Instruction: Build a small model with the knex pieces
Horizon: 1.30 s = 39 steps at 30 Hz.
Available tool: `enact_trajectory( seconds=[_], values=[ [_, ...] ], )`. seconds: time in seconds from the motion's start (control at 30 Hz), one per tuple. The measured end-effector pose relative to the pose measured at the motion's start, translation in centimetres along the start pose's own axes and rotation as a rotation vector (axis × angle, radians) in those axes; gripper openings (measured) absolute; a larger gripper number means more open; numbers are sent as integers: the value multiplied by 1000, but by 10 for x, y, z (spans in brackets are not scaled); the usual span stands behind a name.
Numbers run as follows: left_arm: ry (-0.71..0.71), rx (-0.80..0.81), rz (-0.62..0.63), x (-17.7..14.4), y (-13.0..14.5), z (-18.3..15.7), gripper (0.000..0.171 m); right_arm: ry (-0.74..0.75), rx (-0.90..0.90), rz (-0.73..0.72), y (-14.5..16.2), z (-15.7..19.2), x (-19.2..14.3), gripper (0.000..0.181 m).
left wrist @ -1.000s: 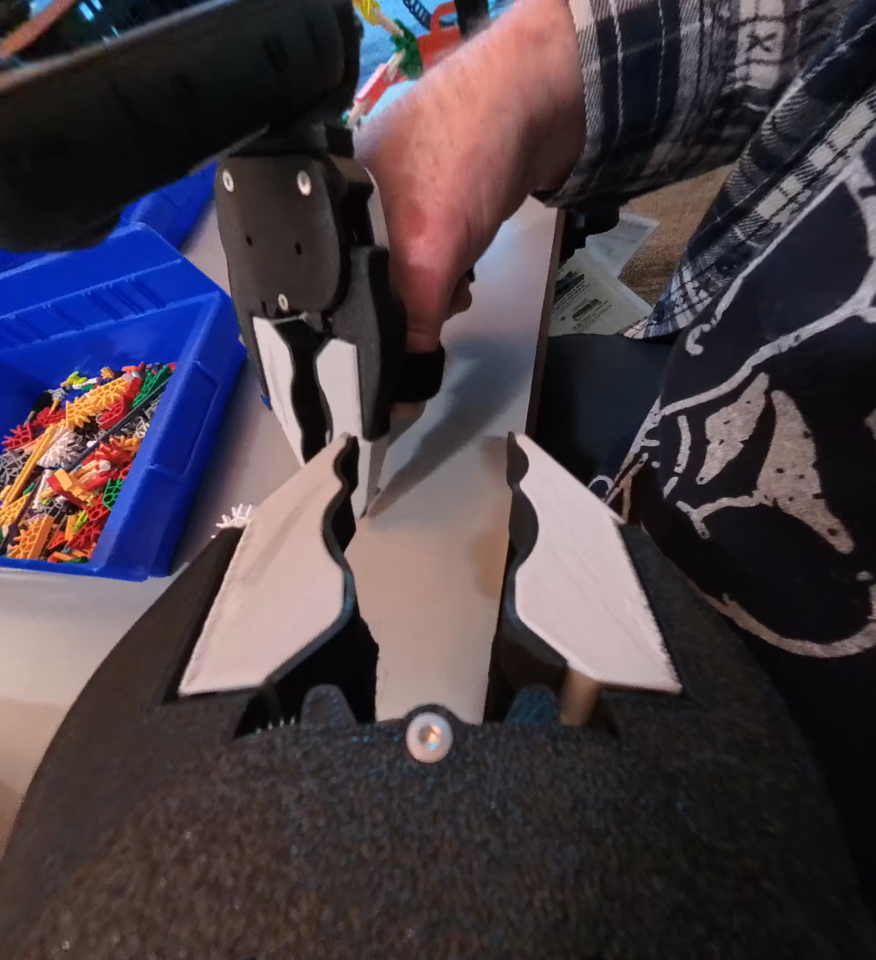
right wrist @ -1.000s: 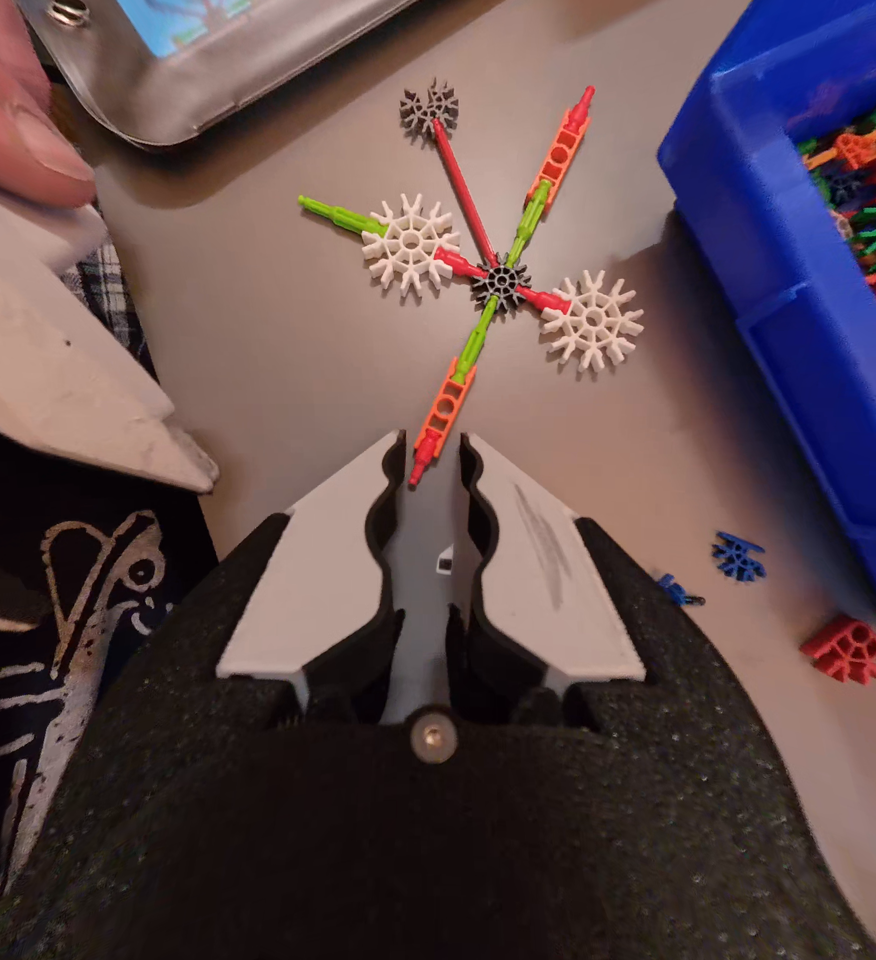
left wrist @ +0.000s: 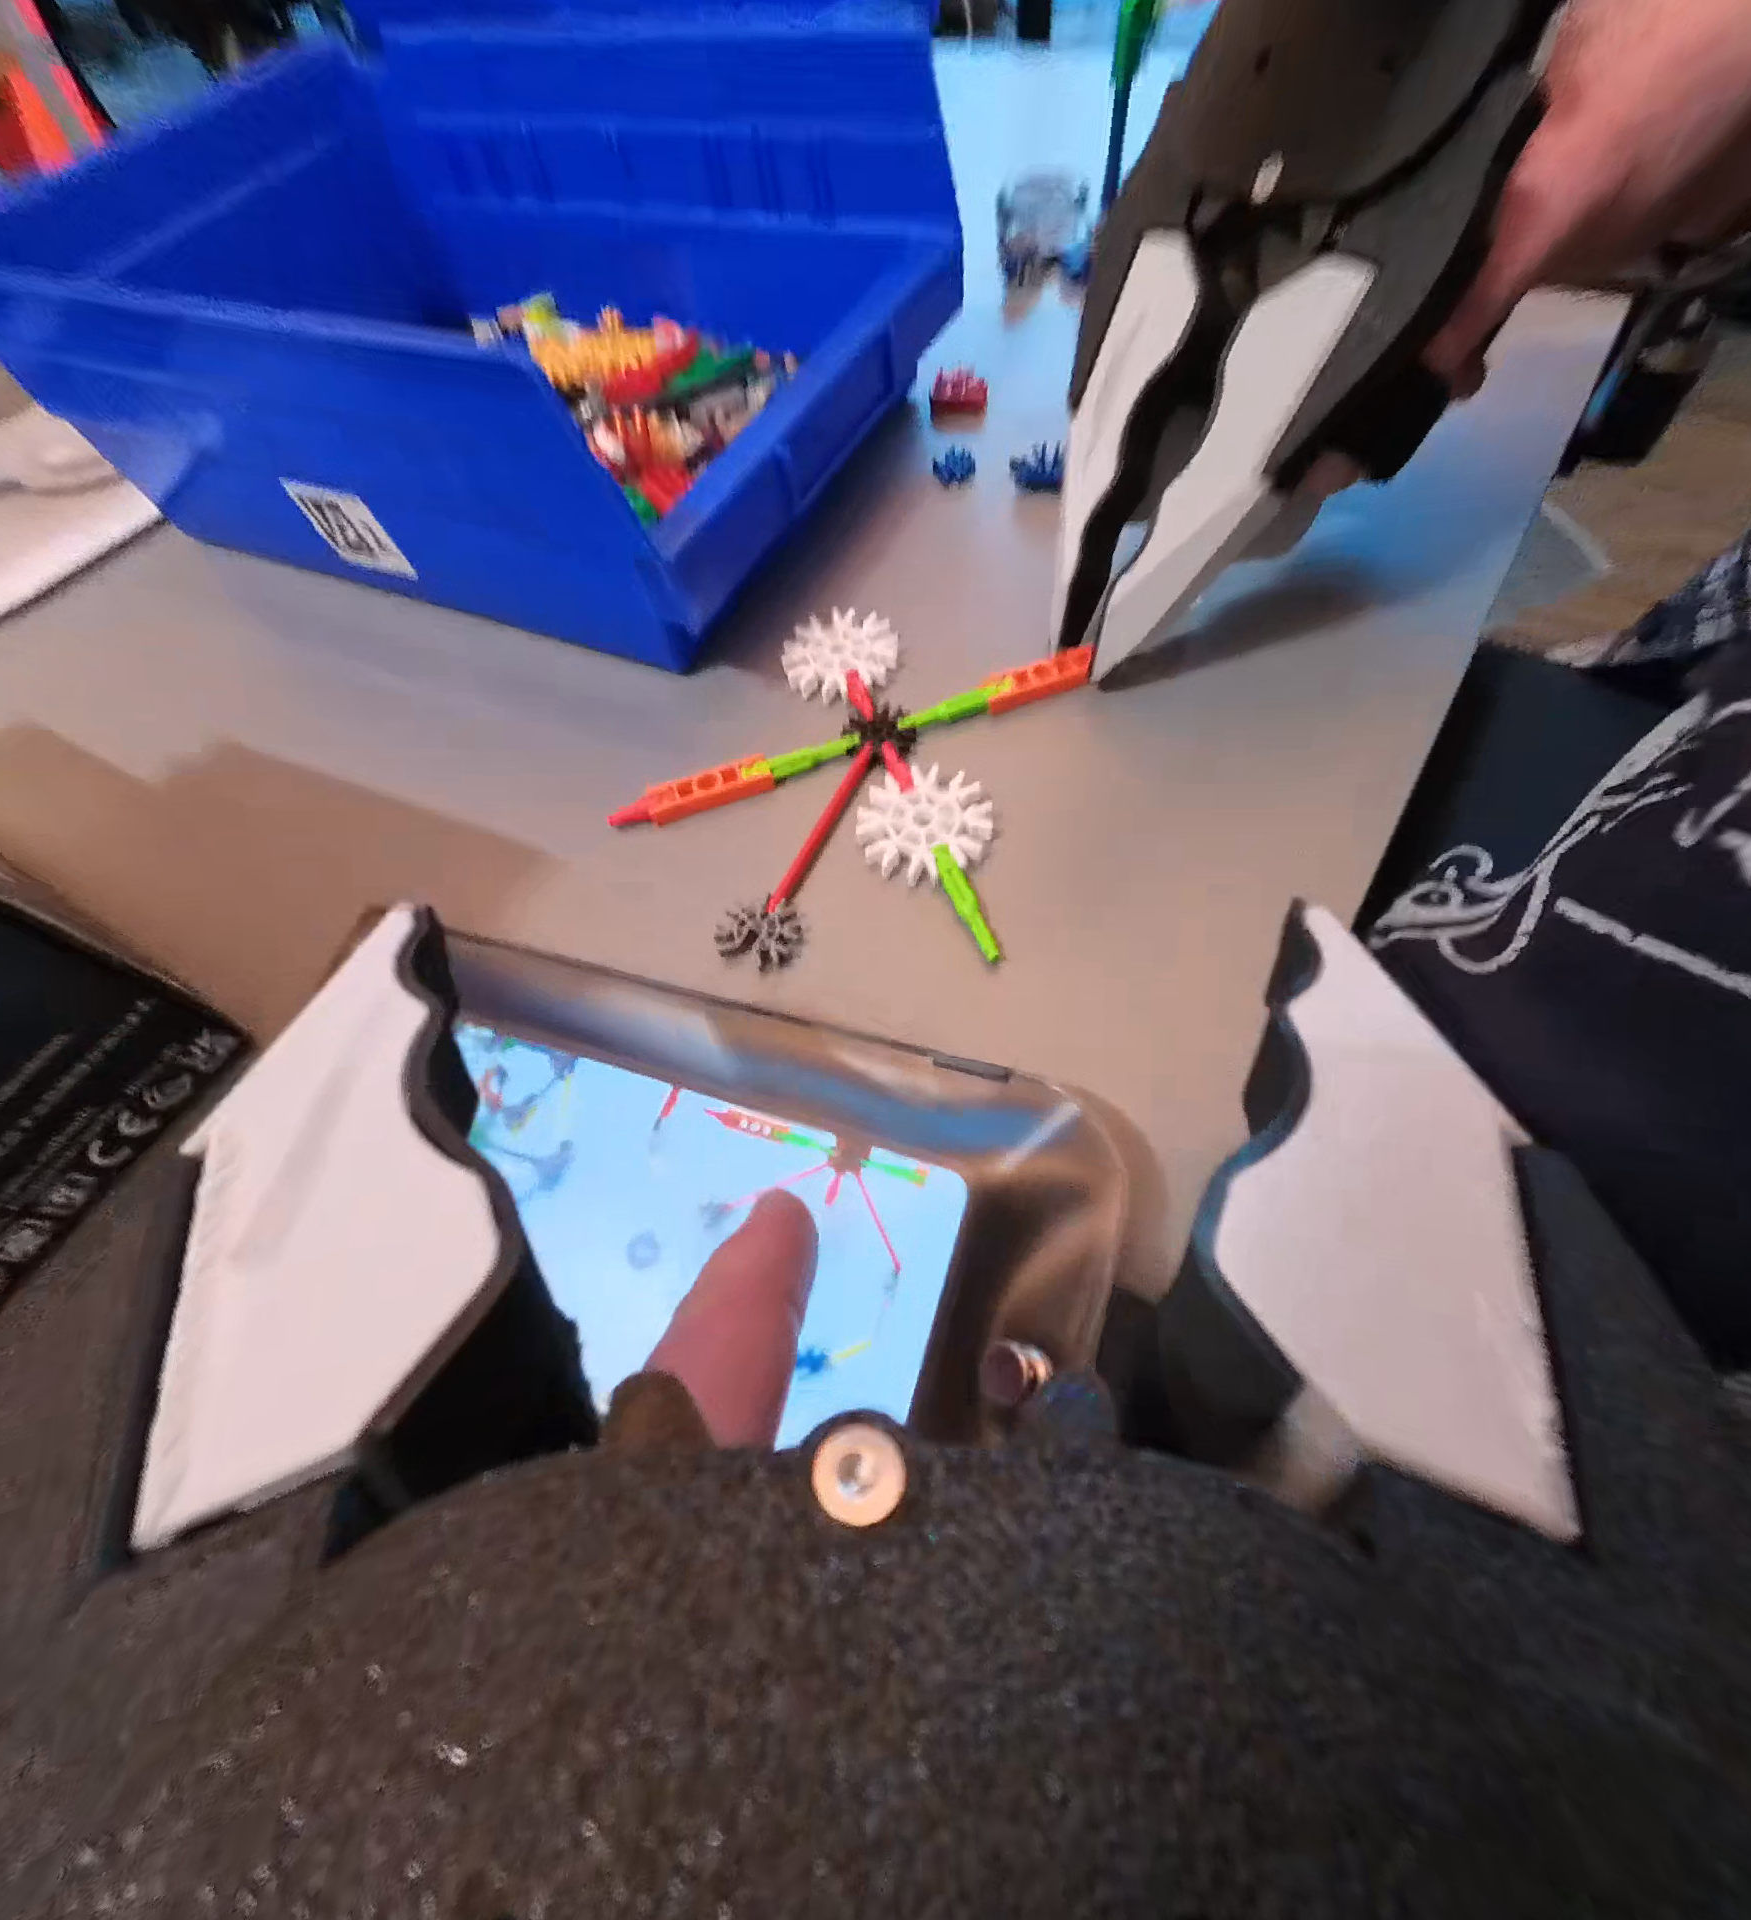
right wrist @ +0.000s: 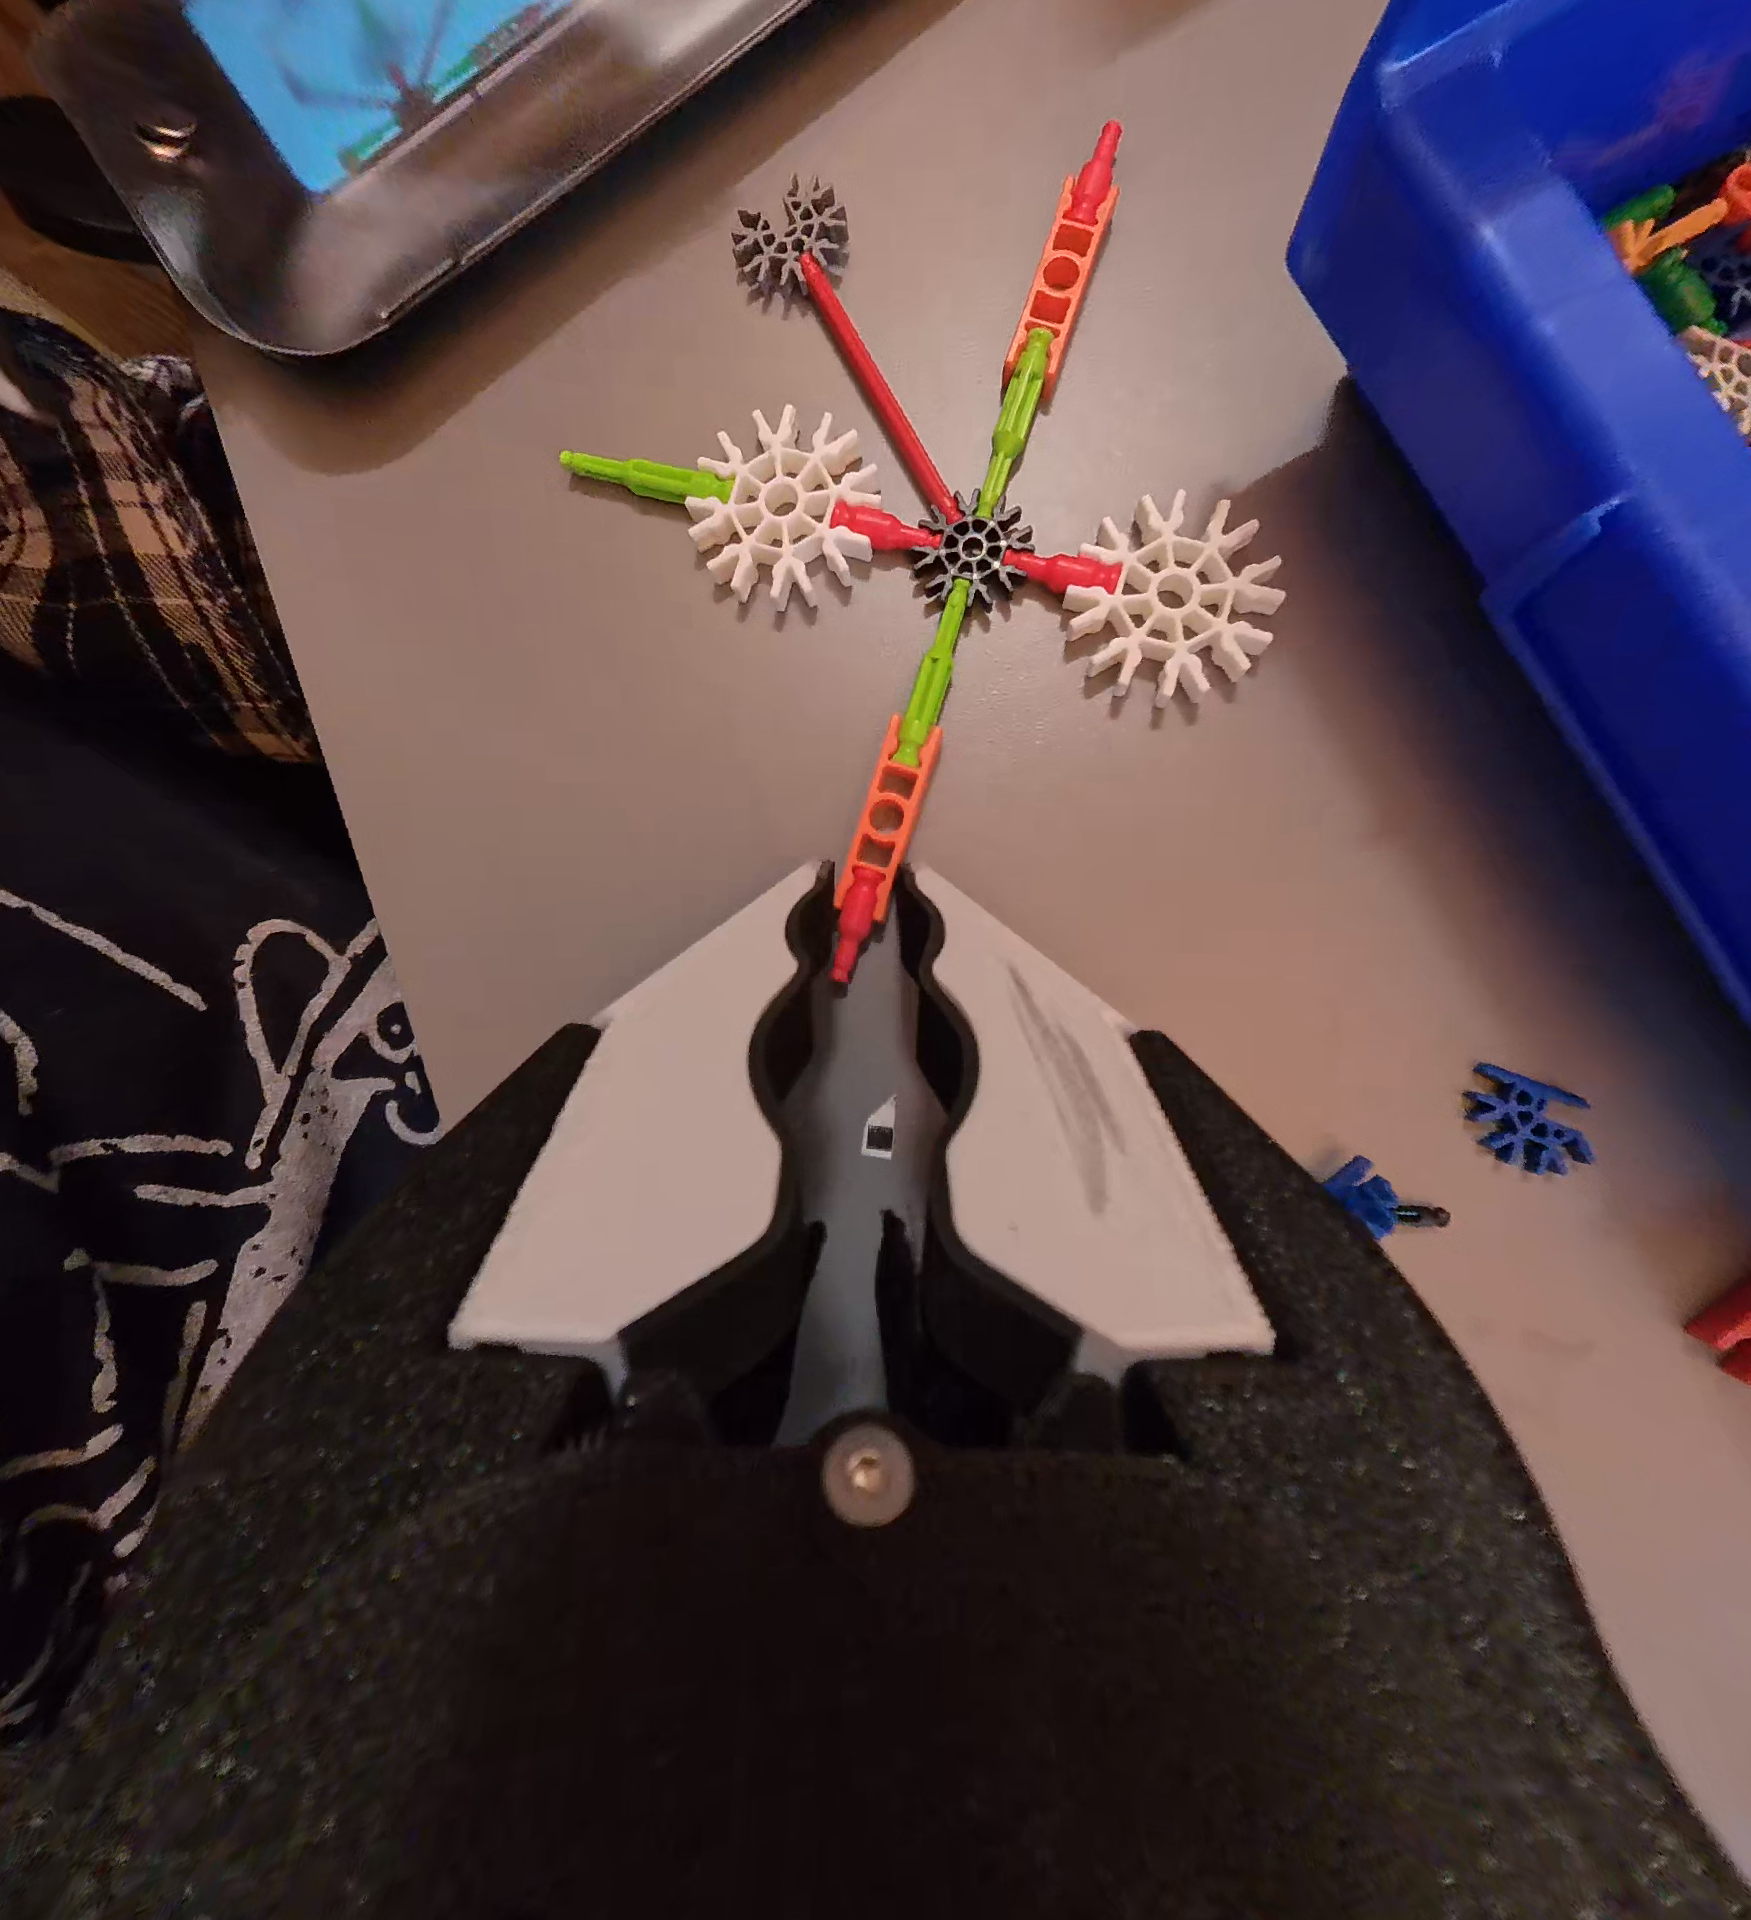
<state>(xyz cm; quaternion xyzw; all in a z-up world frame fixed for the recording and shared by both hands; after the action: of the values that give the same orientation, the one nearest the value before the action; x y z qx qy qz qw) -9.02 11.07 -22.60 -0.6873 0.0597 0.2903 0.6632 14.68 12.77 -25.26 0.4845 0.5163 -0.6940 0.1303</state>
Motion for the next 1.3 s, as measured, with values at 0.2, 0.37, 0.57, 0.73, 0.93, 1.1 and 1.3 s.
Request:
enact_trajectory(
  seconds=[0.2, 0.37, 0.57, 0.73, 0.93, 1.1, 1.3],
  values=[
    [-20, 7, 112, 3, 10, 5, 155, -19, 13, 4, 0, -2, 0, 11],
    [-33, -13, 109, -4, 13, 8, 155, -29, 15, 9, 0, -3, 0, 11],
    [-35, 11, 72, -8, 13, 8, 154, -43, 22, 16, -1, -4, 0, 11],
    [-48, 31, 9, -15, 11, 11, 149, -40, 11, 28, -2, -4, 1, 11],
    [-30, 43, 58, -7, 17, 11, 146, -39, 6, 39, -3, -3, 1, 11],
    [-41, 49, 60, -8, 18, 13, 144, -38, 12, 39, -3, -3, 1, 11],
    [-55, 51, -7, -14, 14, 16, 144, -33, 9, 44, -4, -3, 1, 11]
  ],
)
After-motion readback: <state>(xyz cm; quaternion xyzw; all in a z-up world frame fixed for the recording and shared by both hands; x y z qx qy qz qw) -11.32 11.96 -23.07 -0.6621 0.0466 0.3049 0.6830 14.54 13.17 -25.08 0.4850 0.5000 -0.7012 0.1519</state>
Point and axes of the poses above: each gripper's, where its closed fingertips meet, x out along the fingers, y out of its underside, z = x × y across the jaws, the point moved 9 cm from there along -x, back along the fingers, and after that the axes turned 8 degrees about y, right-handed, at the moved point
